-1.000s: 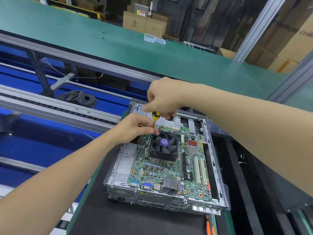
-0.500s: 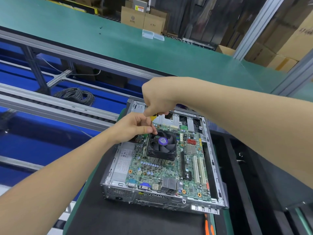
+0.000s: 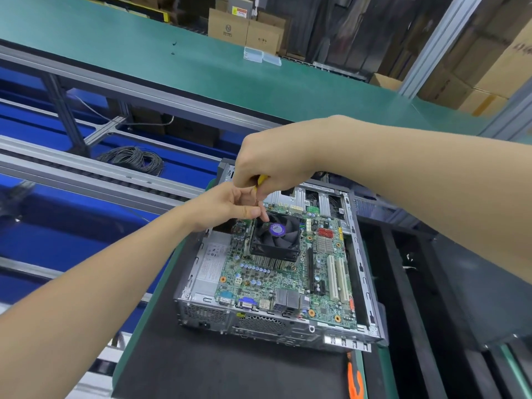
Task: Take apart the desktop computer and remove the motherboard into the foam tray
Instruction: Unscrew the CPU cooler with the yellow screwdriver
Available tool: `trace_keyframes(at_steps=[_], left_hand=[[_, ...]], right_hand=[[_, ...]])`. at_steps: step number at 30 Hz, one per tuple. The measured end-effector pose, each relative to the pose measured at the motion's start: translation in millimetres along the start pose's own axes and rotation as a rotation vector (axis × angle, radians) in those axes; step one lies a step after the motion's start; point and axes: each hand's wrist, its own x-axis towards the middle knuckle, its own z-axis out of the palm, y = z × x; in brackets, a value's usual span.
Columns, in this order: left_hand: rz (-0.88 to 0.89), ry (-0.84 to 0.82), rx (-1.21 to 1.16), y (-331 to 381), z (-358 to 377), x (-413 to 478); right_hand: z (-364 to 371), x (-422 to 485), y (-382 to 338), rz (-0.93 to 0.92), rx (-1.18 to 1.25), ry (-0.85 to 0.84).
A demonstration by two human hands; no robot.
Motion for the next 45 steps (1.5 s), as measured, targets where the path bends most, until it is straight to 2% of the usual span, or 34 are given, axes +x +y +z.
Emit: trace_keyframes(at_steps=[3, 7, 9, 11, 12, 14, 18, 23, 31, 35, 38, 43, 45], left_hand=[[0.044, -0.037, -0.045, 13, -6, -1], [0.056, 0.007, -0.009, 18, -2, 0], [0.072, 0.005, 0.001, 17, 0, 2], [0.08, 0.007, 0.019, 17, 1, 2], [0.092, 0.009, 0.023, 17, 2, 3], [0.111, 0.019, 0.018, 16, 3, 4], [0.13, 0.074, 0.043, 15, 6, 3], [0.156, 0.155, 0.053, 13, 10, 6], [0.107, 0.205, 0.027, 0, 12, 6], [0.018, 0.249, 0.006, 1, 13, -2], [0.017, 0.231, 0.038, 13, 12, -4], [0.026, 0.166, 0.145, 21, 9, -1], [0.019, 0.149, 0.123, 20, 6, 0]], right_hand=[[1, -1, 2, -0.015, -0.005, -0.002], [-1, -6, 0, 0.156, 0.029, 0.014], [-4, -12, 0, 0.352, 0.093, 0.04], [-9, -14, 0, 0.641, 0.268, 0.01], [-10, -13, -1, 0.755, 0.355, -0.066], [-9, -6, -1, 0.839, 0.496, -0.228], [-3, 2, 5, 0.801, 0.697, -0.169], [-5, -3, 9, 0.557, 0.366, -0.205], [3, -10, 1, 0.211, 0.157, 0.03], [-1, 0, -3, 0.05, 0.05, 0.062], [-3, -2, -6, 0.135, 0.103, 0.04], [-14, -8, -5, 0.603, 0.324, 0.01], [-15, -5, -7, 0.735, 0.4, -0.095]])
